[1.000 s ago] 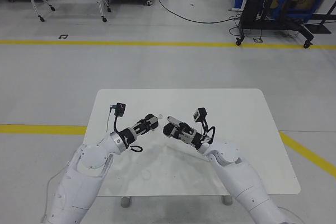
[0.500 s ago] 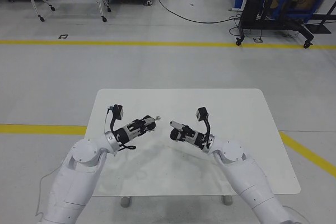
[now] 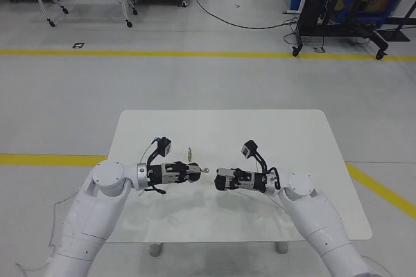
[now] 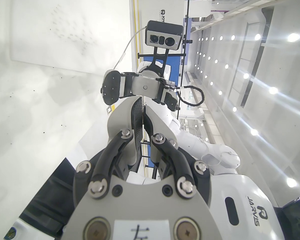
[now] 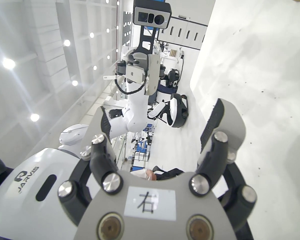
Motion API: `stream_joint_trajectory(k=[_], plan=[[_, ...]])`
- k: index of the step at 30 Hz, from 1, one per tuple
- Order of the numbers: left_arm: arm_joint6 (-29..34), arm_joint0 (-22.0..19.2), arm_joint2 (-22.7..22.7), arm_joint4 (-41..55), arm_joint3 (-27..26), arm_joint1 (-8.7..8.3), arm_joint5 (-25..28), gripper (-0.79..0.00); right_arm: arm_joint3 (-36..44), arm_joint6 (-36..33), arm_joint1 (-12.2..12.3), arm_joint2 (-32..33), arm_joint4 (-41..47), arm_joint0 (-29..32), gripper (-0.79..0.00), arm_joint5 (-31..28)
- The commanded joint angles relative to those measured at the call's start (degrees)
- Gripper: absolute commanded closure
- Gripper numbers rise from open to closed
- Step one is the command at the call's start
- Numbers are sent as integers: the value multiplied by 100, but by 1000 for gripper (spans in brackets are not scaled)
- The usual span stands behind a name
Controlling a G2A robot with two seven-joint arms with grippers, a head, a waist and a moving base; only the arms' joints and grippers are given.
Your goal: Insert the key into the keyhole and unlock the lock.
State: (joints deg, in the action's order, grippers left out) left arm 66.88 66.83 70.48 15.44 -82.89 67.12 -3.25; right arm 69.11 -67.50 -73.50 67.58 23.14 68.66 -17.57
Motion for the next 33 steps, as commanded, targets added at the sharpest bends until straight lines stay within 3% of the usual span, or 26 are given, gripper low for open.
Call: stream_joint_trajectory(k=[1, 8, 20, 24, 25, 30, 33], plan=[[-23, 6, -53, -98, -37, -6, 81, 0, -133, -101, -25, -98, 207, -78, -385, 47], [-136, 12, -178, -233, -93, -25, 181, 0, -485, -354, -74, -330, 477, -330, -385, 3], [-171, -8, -308, -242, -119, -58, 229, 0, -560, -362, -59, -435, 511, -405, -289, -78], [-185, -21, -346, -262, -121, -70, 232, 0, -573, -348, -56, -470, 542, -418, -228, -76], [-190, -23, -351, -260, -122, -74, 231, 0, -580, -350, -55, -477, 550, -422, -172, -70], [-205, -28, -375, -261, -130, -91, 246, 0, -611, -323, -42, -476, 582, -436, -114, -80], [-201, -34, -395, -262, -141, -101, 271, 0, -618, -304, -36, -484, 602, -439, 0, -71]])
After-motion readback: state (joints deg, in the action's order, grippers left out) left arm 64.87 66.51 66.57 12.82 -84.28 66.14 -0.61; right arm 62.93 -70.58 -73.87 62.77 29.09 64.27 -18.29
